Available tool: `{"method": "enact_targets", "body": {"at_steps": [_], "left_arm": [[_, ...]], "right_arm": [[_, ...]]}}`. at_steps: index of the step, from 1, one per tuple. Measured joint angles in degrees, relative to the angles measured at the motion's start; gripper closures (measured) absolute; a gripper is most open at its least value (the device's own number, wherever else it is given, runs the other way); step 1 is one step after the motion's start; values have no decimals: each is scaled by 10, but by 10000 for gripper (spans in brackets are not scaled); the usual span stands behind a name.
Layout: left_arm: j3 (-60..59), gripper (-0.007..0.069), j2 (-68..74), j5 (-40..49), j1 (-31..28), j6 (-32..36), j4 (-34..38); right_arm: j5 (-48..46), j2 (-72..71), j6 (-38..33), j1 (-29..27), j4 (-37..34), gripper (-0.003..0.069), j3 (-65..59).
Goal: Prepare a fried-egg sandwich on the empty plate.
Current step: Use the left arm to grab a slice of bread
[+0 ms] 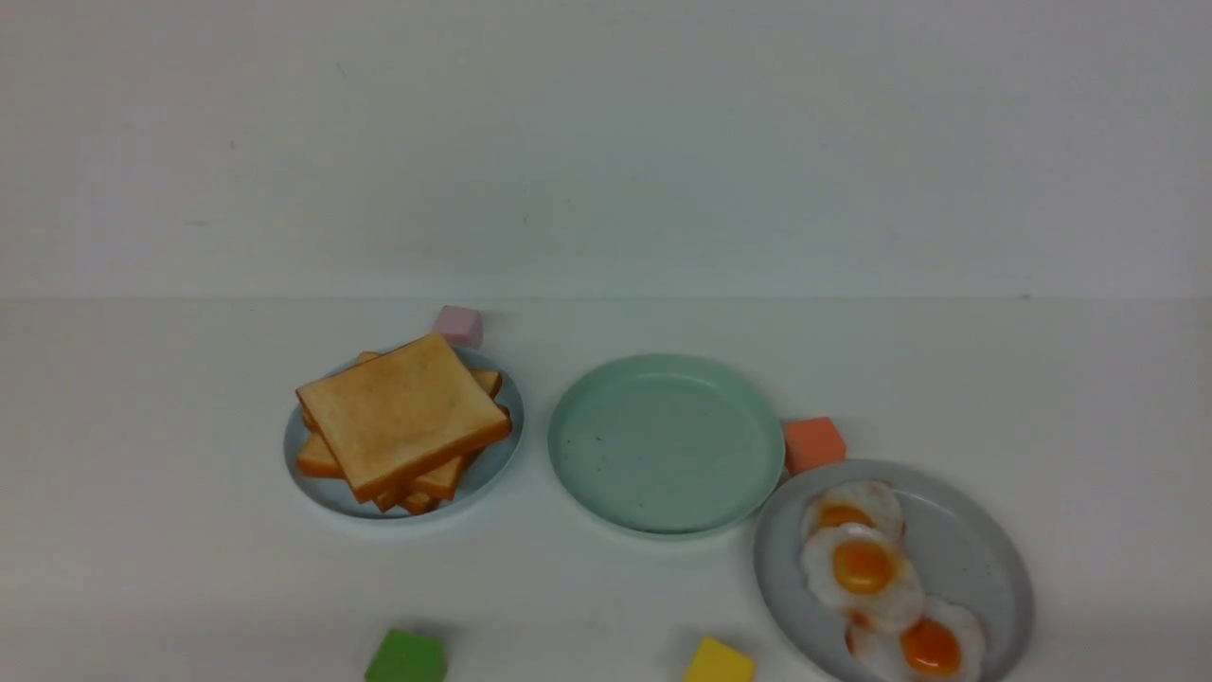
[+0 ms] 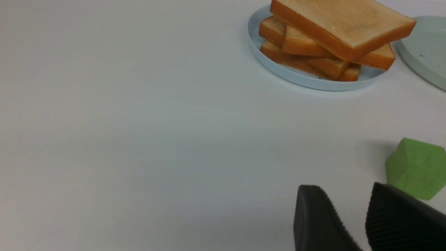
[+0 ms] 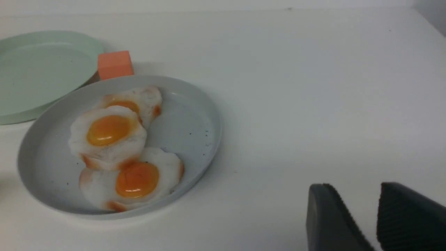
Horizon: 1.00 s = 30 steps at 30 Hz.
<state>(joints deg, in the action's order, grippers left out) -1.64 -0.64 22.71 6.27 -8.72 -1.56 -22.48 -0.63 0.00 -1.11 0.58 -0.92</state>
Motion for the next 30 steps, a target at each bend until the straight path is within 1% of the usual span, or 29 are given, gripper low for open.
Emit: {"method": "enact_targets", "body": {"at_steps": [6, 8, 11, 15, 19, 21, 26, 28, 30], "left_arm": [[0, 386, 0, -1, 0, 0, 0], [0, 386, 0, -1, 0, 0, 0], [0, 386, 0, -15, 0, -9, 4], [0, 386, 0, -78, 0, -45, 9], [0, 386, 0, -151, 0, -88, 11], [0, 386, 0, -174, 0, -98, 11], [-1, 386, 0, -192, 0, -100, 12], [-2, 386, 0, -223, 0, -111, 21], [-2, 386, 0, -276, 0, -128, 37]], "right_arm": [[14, 0, 0, 0, 6, 418, -2], [33, 0, 0, 0, -6, 418, -5], [91, 0, 0, 0, -39, 418, -6], [173, 0, 0, 0, -93, 418, -6], [238, 0, 0, 0, -126, 418, -6], [261, 0, 0, 0, -149, 418, -6], [294, 0, 0, 0, -193, 418, -6], [319, 0, 8, 0, -211, 418, -6], [343, 0, 20, 0, -225, 418, -6]]}}
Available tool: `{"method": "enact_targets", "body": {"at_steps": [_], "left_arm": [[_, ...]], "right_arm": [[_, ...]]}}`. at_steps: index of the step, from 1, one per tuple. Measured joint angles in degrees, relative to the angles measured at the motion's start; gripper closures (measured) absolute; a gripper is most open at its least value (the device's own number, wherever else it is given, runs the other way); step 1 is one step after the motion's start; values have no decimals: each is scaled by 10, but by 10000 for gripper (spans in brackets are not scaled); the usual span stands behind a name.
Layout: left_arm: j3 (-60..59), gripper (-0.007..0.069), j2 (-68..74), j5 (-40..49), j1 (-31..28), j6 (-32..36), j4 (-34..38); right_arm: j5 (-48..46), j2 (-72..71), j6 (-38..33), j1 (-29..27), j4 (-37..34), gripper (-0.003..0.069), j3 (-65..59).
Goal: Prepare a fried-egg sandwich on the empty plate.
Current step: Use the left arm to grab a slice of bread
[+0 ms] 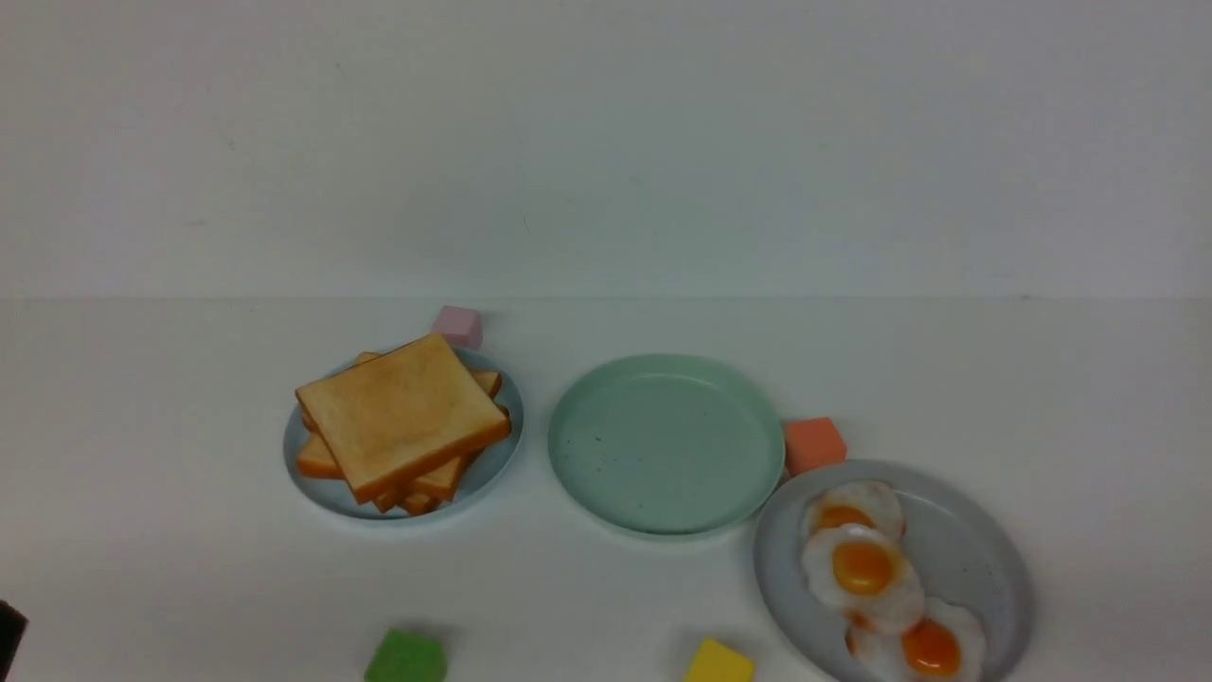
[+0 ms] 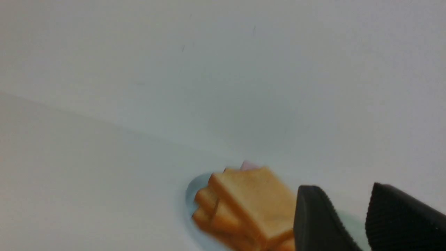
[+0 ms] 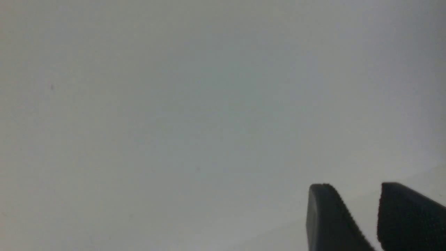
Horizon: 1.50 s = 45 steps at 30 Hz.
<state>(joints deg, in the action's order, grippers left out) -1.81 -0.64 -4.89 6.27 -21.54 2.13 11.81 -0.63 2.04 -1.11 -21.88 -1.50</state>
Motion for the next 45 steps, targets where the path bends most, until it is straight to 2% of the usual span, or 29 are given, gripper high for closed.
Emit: {"method": "enact_targets", "body": {"at_steps": [5, 11, 14, 17, 21, 23, 26, 28, 34, 40, 45], "left_arm": [[8, 386, 0, -127, 0, -51, 53], [136, 386, 46, -117, 0, -61, 97], [277, 386, 150, -58, 0, -61, 97], [389, 386, 242, 64, 0, -61, 96], [470, 386, 355, 229, 0, -60, 80], [482, 386, 403, 271, 0, -51, 54], [485, 386, 474, 298, 0, -32, 2], [486, 386, 513, 310, 0, -34, -8], [486, 386, 633, 364, 0, -76, 72], [496, 385, 736, 380, 0, -79, 147], [536, 347, 808, 380, 0, -57, 189]], "right_arm": [[0, 0, 64, 0, -20, 418, 38], [-67, 40, 83, 0, -22, 418, 208], [-166, 123, 71, 0, -2, 418, 344], [-267, 213, 41, 0, 37, 418, 434], [-353, 322, -2, 0, 89, 418, 473], [-368, 361, -6, 0, 94, 418, 473], [-391, 424, -5, 8, 74, 418, 470], [-410, 455, -11, 24, 46, 418, 469], [-524, 549, -85, 86, -43, 418, 469], [-571, 590, -105, 99, -56, 418, 469], [-575, 590, -109, 99, -60, 418, 469]]}}
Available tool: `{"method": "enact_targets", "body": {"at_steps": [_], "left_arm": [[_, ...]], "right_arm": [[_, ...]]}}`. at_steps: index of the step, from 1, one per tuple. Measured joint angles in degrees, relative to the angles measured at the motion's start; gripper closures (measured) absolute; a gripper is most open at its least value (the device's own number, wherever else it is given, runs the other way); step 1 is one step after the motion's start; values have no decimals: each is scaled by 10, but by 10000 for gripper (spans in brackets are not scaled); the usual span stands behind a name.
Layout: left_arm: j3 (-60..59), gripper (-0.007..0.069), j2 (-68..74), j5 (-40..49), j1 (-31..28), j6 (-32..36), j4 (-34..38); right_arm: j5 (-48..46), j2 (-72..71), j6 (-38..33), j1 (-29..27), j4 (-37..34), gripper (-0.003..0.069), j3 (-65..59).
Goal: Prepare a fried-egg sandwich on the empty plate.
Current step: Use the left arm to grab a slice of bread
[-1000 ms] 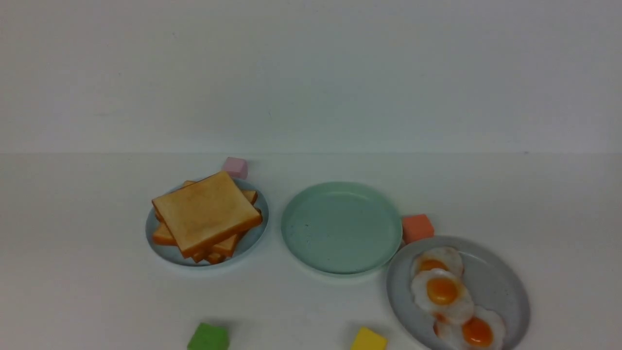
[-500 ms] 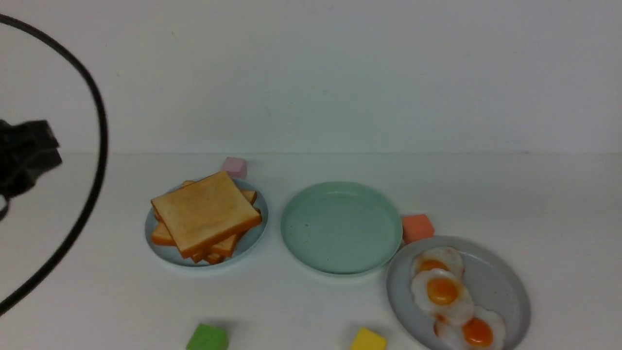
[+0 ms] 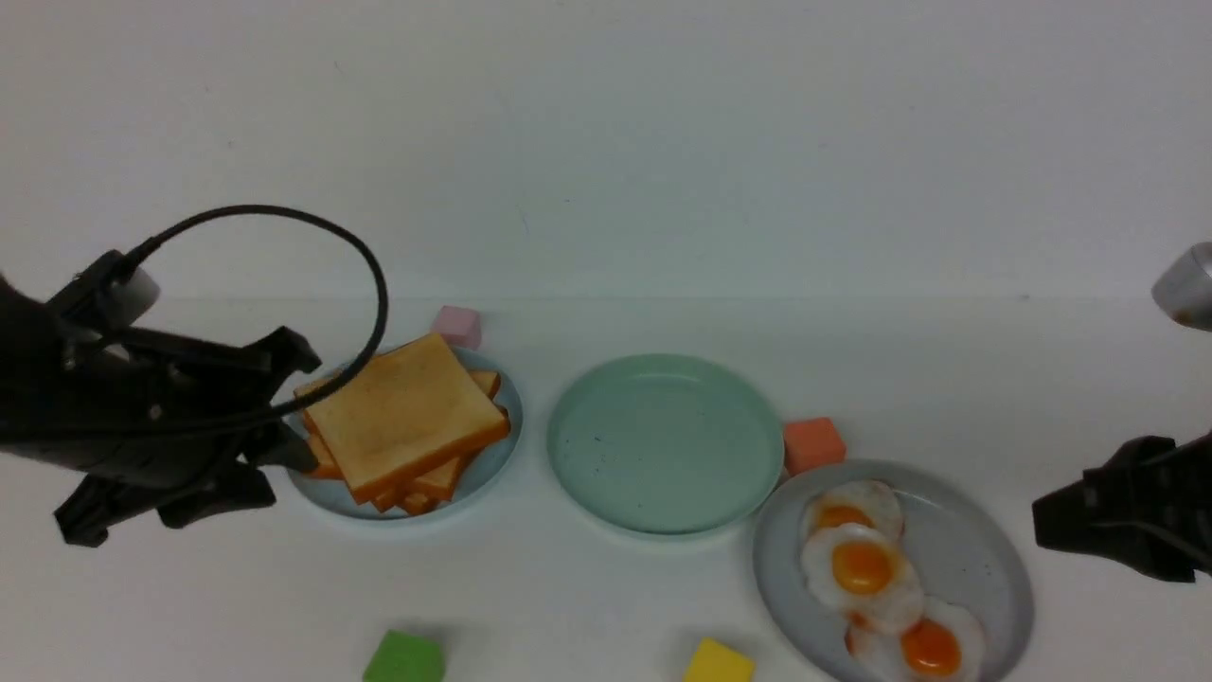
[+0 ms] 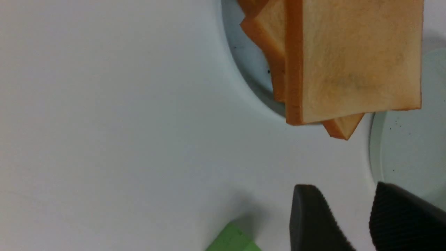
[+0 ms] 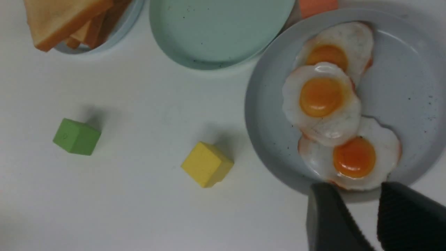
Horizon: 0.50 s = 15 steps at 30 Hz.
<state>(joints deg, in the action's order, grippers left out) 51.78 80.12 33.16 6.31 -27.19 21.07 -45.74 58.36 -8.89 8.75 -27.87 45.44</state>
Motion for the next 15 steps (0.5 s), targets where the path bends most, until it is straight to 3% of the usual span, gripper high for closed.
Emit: {"method": "enact_targets", "body": {"at_steps": [6, 15], "left_arm": [[66, 221, 100, 0, 0, 41, 22], [76, 192, 187, -23, 0, 47, 31]], "right_arm": [[-5, 0, 0, 0, -11, 418, 0], [-10, 0, 0, 0, -16, 418, 0]]}}
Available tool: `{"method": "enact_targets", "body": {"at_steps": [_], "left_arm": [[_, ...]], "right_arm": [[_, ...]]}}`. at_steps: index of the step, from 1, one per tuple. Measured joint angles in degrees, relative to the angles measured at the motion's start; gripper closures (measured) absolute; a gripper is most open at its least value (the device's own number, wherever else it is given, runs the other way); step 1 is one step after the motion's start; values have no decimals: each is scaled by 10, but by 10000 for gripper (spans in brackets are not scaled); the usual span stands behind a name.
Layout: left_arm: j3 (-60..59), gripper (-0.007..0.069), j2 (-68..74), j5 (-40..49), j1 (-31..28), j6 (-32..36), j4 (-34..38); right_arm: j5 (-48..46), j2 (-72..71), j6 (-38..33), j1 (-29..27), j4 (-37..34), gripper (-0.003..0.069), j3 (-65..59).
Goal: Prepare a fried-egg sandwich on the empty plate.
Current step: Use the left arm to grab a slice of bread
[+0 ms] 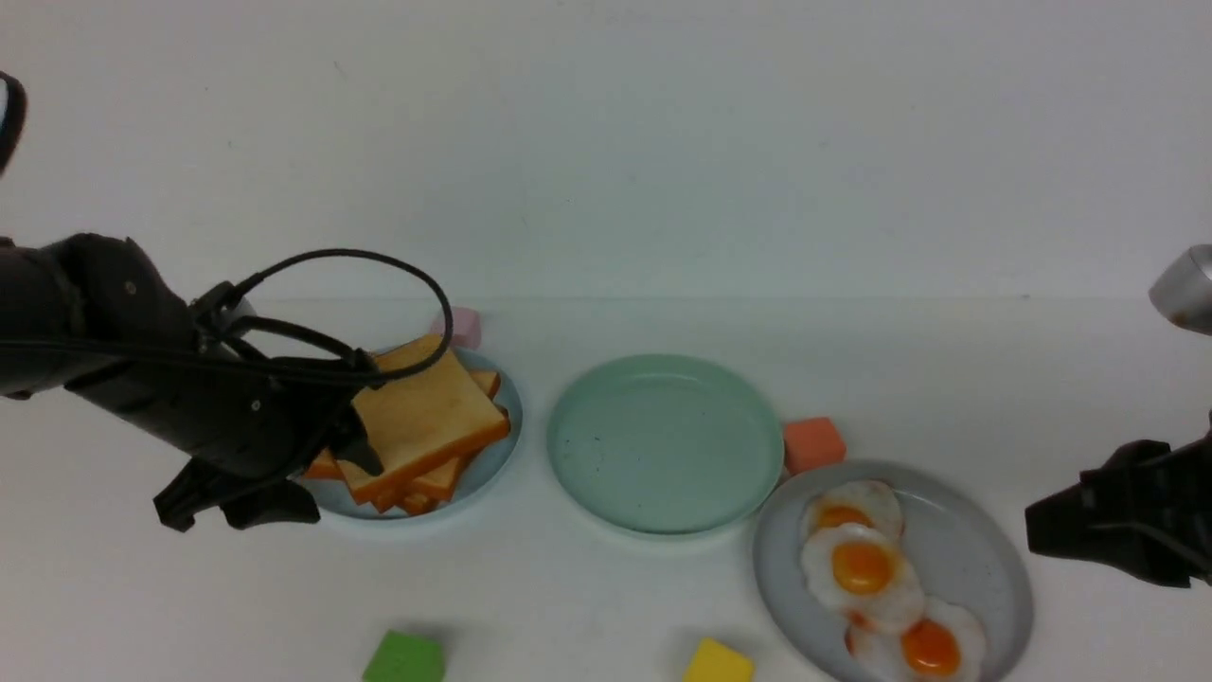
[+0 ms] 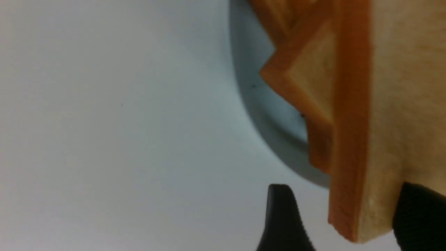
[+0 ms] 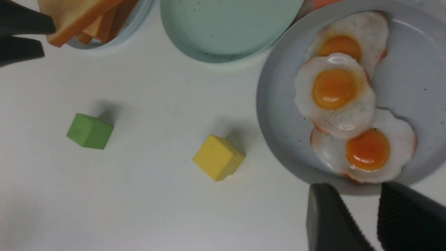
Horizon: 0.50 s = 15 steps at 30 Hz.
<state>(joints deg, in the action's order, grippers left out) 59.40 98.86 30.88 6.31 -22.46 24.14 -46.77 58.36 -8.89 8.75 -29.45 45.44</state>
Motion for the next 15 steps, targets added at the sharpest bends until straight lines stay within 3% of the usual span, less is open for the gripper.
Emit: {"method": "enact_targets", "body": {"at_steps": [15], "left_arm": [[28, 190, 0, -3, 0, 0, 20]], "right_arm": [[-8, 0, 0, 0, -7, 418, 0]]}}
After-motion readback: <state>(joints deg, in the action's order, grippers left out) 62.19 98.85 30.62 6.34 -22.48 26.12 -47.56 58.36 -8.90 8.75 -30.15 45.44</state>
